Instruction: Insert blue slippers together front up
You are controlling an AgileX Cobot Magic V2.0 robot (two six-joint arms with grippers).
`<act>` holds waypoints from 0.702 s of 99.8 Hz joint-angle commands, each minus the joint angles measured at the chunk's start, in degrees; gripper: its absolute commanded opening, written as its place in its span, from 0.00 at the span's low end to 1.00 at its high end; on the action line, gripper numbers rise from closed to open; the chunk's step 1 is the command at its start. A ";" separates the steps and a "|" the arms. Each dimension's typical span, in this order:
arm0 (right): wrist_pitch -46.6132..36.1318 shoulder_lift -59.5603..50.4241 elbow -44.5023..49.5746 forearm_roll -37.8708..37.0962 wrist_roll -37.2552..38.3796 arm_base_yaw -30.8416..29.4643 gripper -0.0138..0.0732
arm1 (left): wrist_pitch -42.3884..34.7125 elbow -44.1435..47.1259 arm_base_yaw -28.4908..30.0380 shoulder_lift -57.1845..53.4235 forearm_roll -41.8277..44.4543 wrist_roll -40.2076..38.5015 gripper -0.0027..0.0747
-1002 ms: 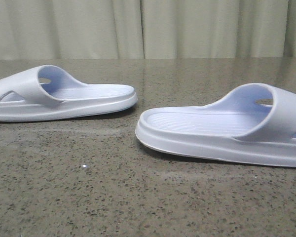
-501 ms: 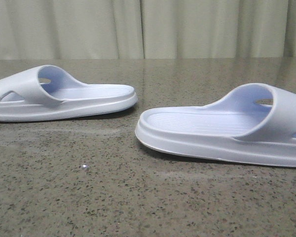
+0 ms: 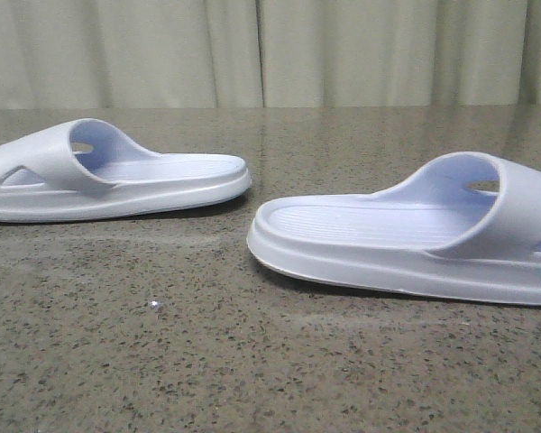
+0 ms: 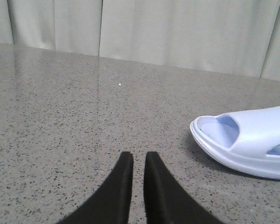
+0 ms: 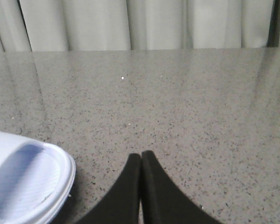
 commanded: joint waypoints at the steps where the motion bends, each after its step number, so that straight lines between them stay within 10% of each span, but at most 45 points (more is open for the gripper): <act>1: -7.49 -1.16 1.16 0.71 -0.52 -0.28 0.06 | -4.90 0.53 -0.39 0.20 -0.37 -0.07 0.05; 70: -6.07 -0.86 -1.39 34.75 -0.52 -0.28 0.07 | -7.01 -1.30 -0.39 0.23 -32.90 -0.17 0.05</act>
